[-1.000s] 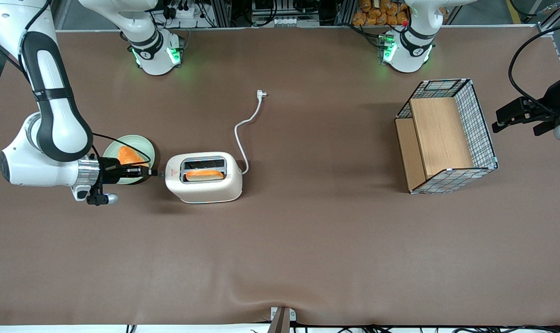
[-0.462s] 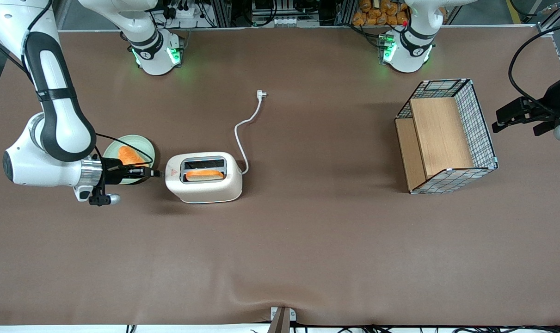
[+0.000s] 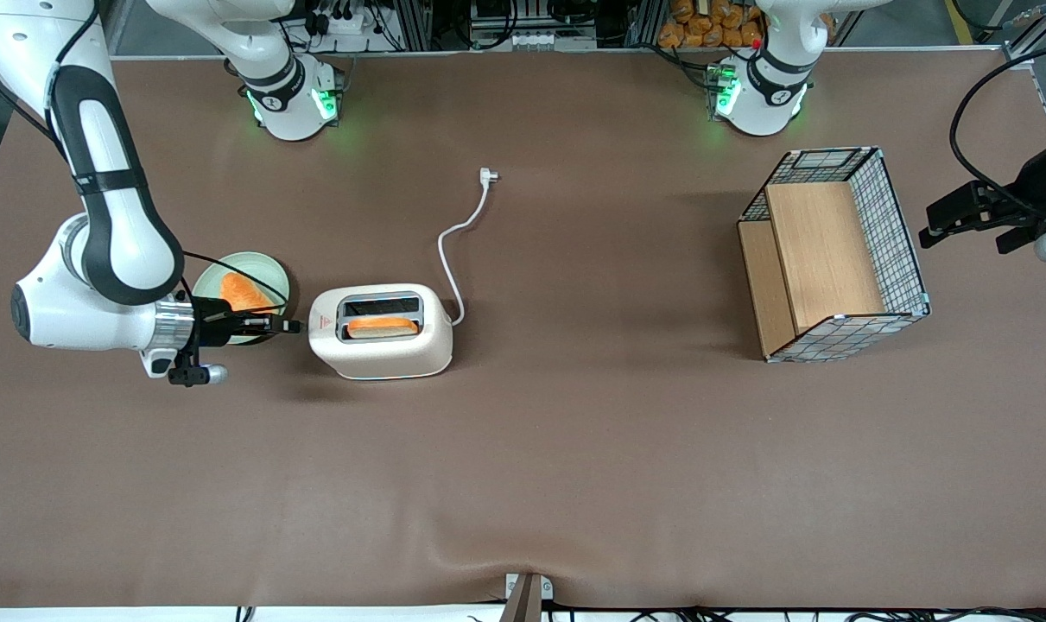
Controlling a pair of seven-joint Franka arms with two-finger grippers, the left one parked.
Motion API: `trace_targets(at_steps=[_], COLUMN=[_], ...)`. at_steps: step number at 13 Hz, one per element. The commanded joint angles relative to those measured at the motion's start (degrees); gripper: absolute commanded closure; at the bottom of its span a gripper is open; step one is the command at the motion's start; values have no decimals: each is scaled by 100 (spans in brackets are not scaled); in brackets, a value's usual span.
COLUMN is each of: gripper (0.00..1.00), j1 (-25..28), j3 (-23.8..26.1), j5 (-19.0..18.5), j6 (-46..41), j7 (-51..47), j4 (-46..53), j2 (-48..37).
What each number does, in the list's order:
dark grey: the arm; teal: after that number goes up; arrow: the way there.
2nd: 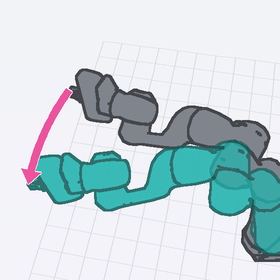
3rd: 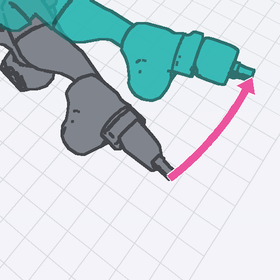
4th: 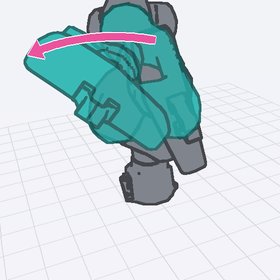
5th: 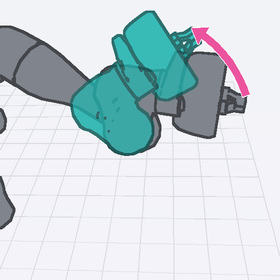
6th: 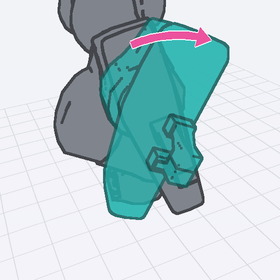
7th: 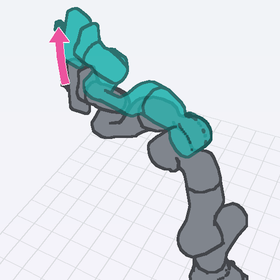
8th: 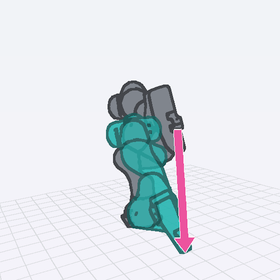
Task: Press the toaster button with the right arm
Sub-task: 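Push the closed right gripper down on the toaster lever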
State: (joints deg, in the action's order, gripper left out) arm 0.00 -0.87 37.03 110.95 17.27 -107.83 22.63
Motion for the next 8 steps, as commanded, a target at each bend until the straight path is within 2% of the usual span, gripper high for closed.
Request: trace_targets(at_steps=[1, 8], gripper=[100, 100], j1=[44, 88], j3=[-10, -1], j5=[173, 173], j6=[198, 479], j7=[206, 408], j4=[-89, -186], j2=[83, 189])
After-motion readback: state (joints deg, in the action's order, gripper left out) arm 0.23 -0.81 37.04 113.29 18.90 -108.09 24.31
